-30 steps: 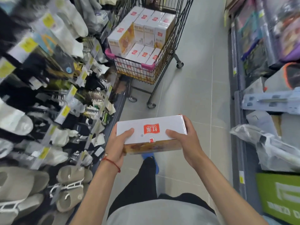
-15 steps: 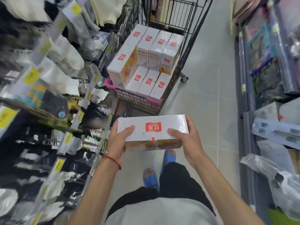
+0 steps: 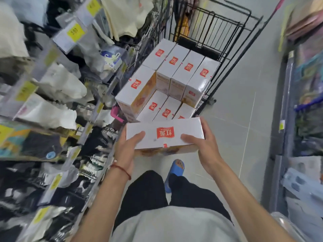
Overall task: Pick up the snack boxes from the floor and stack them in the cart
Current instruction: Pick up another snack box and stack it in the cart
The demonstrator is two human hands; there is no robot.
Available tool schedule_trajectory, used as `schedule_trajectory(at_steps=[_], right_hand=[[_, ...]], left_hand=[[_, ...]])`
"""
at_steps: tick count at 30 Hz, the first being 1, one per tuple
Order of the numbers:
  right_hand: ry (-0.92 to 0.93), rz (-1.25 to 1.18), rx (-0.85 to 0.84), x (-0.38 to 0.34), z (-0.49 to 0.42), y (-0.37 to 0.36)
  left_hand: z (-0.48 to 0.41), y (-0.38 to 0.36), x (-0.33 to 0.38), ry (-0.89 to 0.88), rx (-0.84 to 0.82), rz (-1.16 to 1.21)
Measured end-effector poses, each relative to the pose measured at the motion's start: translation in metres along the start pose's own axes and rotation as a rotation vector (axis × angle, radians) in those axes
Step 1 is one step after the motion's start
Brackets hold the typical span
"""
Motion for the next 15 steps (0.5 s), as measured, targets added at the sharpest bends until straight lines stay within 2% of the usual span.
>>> schedule_trajectory(at_steps=[7, 15], right_hand=[[-0.035, 0.09, -0.025, -0.027, -0.077, -0.001], [-0.085, 0.176, -0.047, -0.048, -0.149, -0.018]], left_hand=[[-0.045, -0.018, 0.013, 0.045, 0.093, 0.003], [-0.104, -0.017, 0.021, 0.148, 0.11, -0.147]])
Point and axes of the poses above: each hand's wrist, its own z-axis away from the middle knuckle, its own y-axis out of the back of the hand, x = y × z, the point moved 7 cm from there along -z, towards the middle knuckle, and after that the axes turned 3 degrees about -y, right-handed, at the moved point
